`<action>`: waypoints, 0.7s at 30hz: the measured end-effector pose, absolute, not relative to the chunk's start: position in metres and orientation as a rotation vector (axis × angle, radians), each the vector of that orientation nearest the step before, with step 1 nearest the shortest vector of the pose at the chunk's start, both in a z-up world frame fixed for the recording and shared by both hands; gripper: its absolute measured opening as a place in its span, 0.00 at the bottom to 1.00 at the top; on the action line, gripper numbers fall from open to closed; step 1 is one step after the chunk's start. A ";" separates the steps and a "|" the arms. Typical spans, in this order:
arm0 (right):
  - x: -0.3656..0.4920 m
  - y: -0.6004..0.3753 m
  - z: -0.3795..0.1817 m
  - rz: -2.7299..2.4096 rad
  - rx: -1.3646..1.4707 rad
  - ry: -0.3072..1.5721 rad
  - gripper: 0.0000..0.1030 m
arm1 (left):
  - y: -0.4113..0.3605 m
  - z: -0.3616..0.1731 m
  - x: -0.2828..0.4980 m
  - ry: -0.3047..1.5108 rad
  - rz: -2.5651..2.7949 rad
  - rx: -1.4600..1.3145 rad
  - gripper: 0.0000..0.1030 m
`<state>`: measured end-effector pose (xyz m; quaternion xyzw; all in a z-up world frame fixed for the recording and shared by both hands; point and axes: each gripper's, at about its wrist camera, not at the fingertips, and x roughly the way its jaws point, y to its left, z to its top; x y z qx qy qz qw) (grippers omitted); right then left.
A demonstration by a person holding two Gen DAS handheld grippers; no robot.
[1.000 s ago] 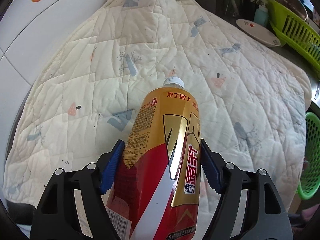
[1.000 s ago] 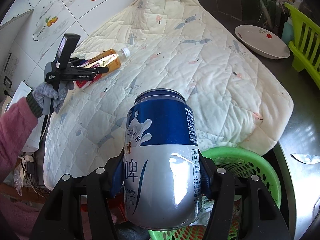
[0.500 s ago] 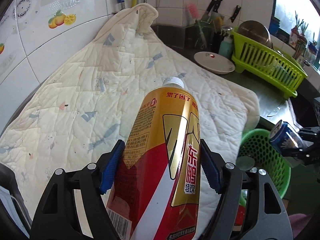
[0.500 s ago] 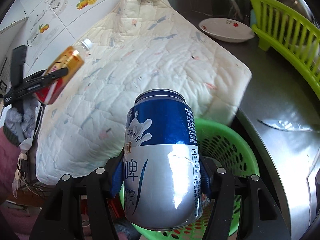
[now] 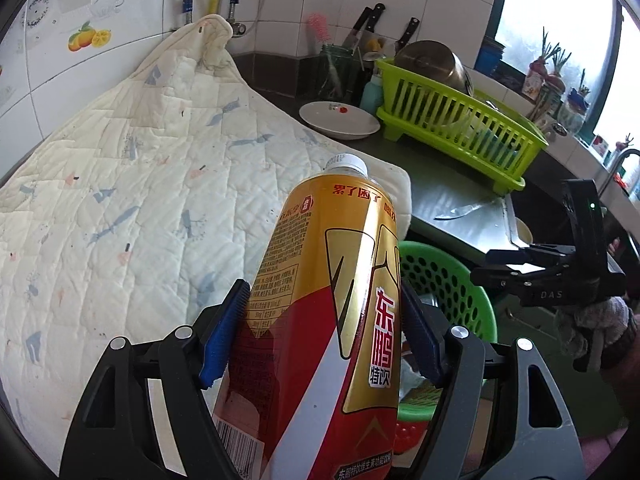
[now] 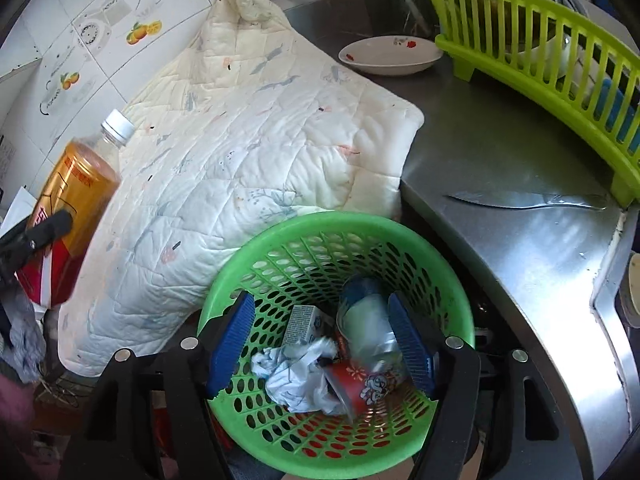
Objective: Collect trash
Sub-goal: 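Carry both items over the green basket and drop them in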
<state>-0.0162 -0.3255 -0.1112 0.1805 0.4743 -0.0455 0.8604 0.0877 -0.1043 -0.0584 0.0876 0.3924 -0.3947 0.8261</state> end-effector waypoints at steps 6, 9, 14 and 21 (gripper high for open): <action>-0.041 -0.326 -0.086 -0.113 0.335 0.933 0.70 | -0.124 -0.076 0.061 0.886 -0.858 0.179 0.70; -0.053 -0.328 -0.077 -0.127 0.325 0.911 0.71 | -0.135 -0.086 0.051 0.910 -0.870 0.181 0.70; -0.068 -0.329 -0.070 -0.133 0.319 0.894 0.72 | -0.151 -0.099 0.042 0.939 -0.879 0.183 0.70; -0.080 -0.333 -0.071 -0.146 0.306 0.904 0.74 | -0.166 -0.108 0.039 0.961 -0.878 0.168 0.72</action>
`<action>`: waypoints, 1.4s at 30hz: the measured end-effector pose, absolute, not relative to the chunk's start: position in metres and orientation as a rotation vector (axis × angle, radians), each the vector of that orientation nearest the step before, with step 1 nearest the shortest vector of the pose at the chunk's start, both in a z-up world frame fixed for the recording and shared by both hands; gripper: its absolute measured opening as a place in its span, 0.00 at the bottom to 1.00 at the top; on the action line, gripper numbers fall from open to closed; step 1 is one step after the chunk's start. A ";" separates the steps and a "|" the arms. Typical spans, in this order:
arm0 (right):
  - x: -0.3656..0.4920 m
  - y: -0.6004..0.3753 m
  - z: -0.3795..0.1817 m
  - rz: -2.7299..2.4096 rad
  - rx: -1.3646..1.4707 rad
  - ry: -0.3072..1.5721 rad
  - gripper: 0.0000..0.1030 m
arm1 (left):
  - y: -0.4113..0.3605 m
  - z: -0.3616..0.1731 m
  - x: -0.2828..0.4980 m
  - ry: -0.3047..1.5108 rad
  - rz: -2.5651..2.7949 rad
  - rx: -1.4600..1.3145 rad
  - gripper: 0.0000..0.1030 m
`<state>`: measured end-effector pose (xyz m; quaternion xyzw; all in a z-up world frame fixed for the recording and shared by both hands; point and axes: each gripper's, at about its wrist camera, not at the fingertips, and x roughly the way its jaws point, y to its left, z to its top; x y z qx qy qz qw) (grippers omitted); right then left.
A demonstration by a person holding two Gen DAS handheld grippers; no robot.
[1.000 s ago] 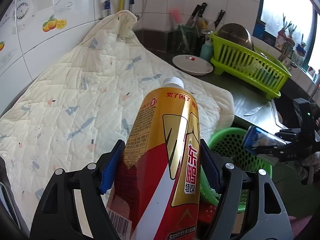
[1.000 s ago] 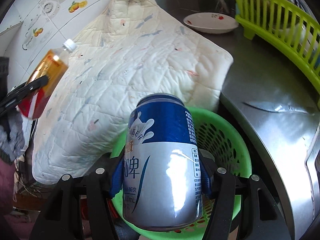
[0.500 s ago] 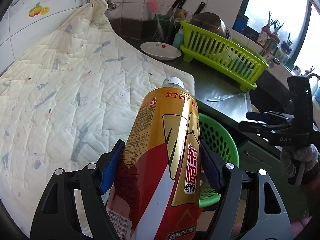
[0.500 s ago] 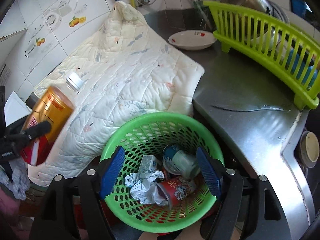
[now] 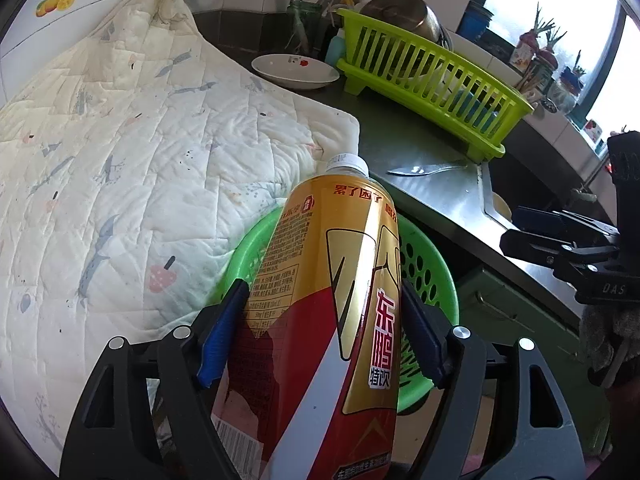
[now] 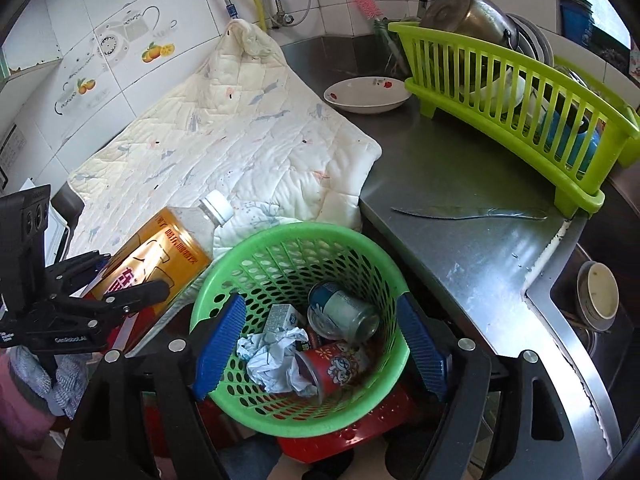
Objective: Collect trash
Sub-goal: 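Carry both items over the green basket and drop them in, then open both tools and pull them back from the basket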
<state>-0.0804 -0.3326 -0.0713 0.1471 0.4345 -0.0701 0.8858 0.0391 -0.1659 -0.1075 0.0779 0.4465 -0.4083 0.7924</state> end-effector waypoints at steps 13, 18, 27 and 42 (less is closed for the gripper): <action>-0.094 -0.330 -0.071 -0.146 0.298 0.905 0.77 | -0.157 -0.111 0.036 0.970 -0.823 0.105 0.89; -0.094 -0.326 -0.069 -0.134 0.297 0.899 0.77 | -0.141 -0.096 0.035 0.929 -0.775 0.104 0.94; -0.083 -0.319 -0.067 -0.095 0.297 0.902 0.80 | -0.117 -0.073 0.038 0.876 -0.670 0.102 0.95; -0.067 -0.301 -0.052 -0.055 0.274 0.875 0.83 | -0.082 -0.048 0.034 0.789 -0.500 0.108 0.95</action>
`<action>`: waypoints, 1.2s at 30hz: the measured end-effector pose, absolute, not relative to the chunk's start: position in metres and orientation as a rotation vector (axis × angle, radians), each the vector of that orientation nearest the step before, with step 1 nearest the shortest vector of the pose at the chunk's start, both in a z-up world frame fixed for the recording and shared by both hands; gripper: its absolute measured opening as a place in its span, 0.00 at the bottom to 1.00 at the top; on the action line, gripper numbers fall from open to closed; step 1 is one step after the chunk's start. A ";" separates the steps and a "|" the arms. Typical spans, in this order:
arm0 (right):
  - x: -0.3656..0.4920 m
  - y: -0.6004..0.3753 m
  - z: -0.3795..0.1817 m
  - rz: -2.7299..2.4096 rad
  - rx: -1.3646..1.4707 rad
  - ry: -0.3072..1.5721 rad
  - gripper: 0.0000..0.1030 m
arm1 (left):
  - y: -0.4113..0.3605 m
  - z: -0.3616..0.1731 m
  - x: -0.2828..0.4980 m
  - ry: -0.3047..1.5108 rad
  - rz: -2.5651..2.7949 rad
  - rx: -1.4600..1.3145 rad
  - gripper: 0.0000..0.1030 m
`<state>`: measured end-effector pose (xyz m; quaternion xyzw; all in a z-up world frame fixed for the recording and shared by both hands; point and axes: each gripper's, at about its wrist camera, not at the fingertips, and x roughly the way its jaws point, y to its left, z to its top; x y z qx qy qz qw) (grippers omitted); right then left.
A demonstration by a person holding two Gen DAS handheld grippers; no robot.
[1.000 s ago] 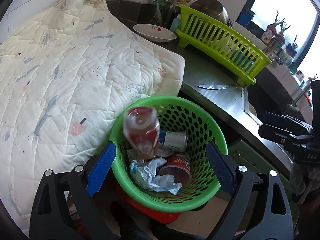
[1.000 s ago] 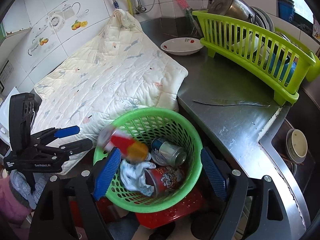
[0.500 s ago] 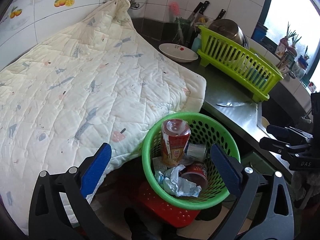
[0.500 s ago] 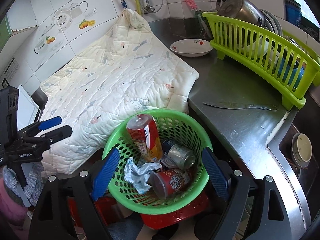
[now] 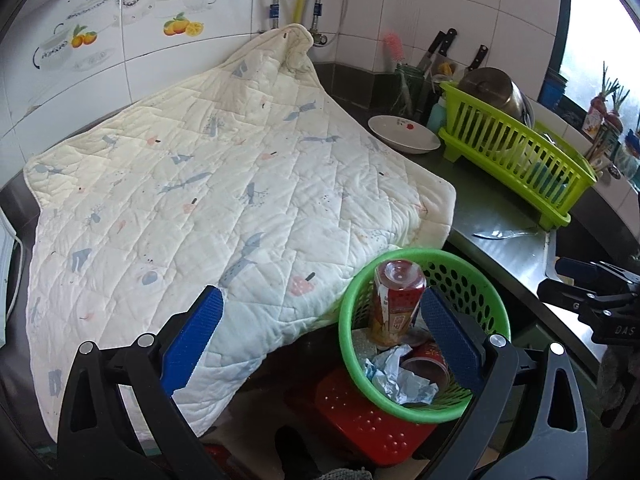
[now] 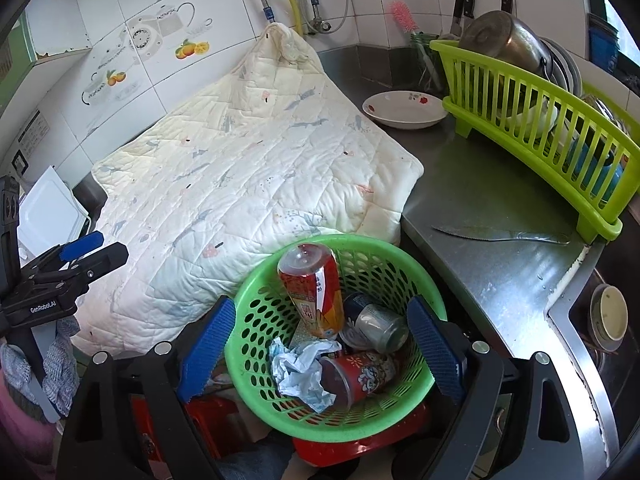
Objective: Collect trash
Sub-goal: 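Open both tools and pull them back from the basket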
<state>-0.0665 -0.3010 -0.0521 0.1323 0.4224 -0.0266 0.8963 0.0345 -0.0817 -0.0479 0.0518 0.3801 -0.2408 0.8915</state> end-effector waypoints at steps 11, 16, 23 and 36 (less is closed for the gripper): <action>-0.052 -0.292 -0.038 -0.051 0.237 0.852 0.85 | -0.063 -0.028 0.036 0.735 -0.391 0.088 0.95; -0.049 -0.291 -0.034 -0.059 0.234 0.845 0.86 | -0.058 -0.024 0.035 0.714 -0.362 0.090 0.95; -0.048 -0.289 -0.030 -0.068 0.237 0.835 0.86 | -0.054 -0.027 0.031 0.710 -0.323 0.088 0.95; -0.044 -0.280 -0.017 -0.070 0.204 0.800 0.87 | -0.038 -0.015 0.028 0.659 -0.252 0.050 0.95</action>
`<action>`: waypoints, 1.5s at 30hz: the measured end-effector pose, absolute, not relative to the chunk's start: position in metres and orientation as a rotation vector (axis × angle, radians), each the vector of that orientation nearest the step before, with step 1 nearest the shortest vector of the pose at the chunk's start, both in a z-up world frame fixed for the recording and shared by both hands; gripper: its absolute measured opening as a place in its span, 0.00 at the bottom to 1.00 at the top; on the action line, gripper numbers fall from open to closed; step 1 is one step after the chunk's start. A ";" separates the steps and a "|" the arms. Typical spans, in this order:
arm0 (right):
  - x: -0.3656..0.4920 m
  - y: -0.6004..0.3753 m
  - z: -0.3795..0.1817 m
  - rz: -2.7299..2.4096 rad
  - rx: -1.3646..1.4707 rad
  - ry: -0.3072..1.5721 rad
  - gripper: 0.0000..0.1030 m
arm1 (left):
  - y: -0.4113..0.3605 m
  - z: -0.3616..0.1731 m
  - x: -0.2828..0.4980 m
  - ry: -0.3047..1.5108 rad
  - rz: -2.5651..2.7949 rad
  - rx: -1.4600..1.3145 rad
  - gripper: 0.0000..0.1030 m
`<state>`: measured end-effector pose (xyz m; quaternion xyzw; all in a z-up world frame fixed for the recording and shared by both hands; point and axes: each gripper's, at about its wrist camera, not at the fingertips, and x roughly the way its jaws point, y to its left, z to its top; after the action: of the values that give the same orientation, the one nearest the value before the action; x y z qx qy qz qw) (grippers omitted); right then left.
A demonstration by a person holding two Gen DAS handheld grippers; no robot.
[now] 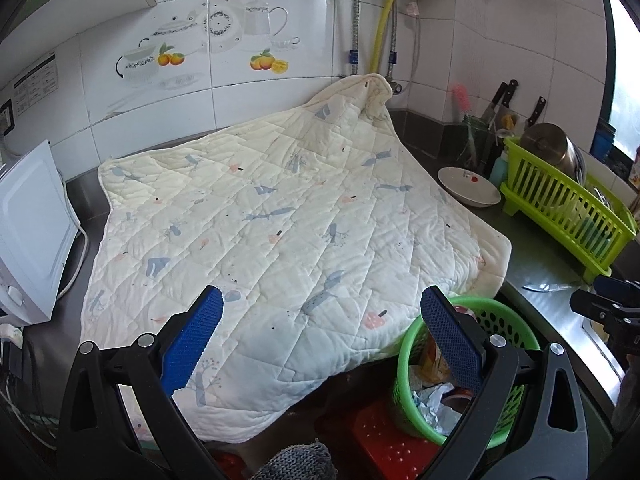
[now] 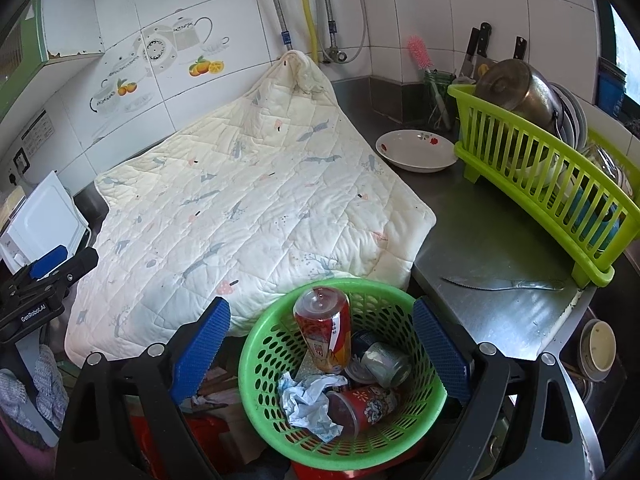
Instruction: Collect trash
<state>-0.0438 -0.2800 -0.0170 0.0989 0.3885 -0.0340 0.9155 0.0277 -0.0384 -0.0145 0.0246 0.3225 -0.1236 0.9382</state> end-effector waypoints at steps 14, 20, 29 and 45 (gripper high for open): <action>-0.043 -0.277 -0.011 -0.074 0.182 0.784 0.87 | -0.039 -0.012 0.026 0.643 -0.239 0.062 0.95; -0.043 -0.277 -0.011 -0.073 0.185 0.785 0.87 | -0.039 -0.012 0.026 0.641 -0.239 0.068 0.95; -0.042 -0.277 -0.012 -0.072 0.187 0.788 0.87 | -0.039 -0.011 0.026 0.639 -0.238 0.068 0.95; -0.041 -0.275 -0.014 -0.068 0.187 0.791 0.87 | -0.040 -0.011 0.027 0.638 -0.236 0.070 0.95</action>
<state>-0.0411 -0.2752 -0.0139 0.0909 0.3845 -0.0331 0.9180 0.0266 -0.0402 -0.0112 0.0343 0.3128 -0.1158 0.9421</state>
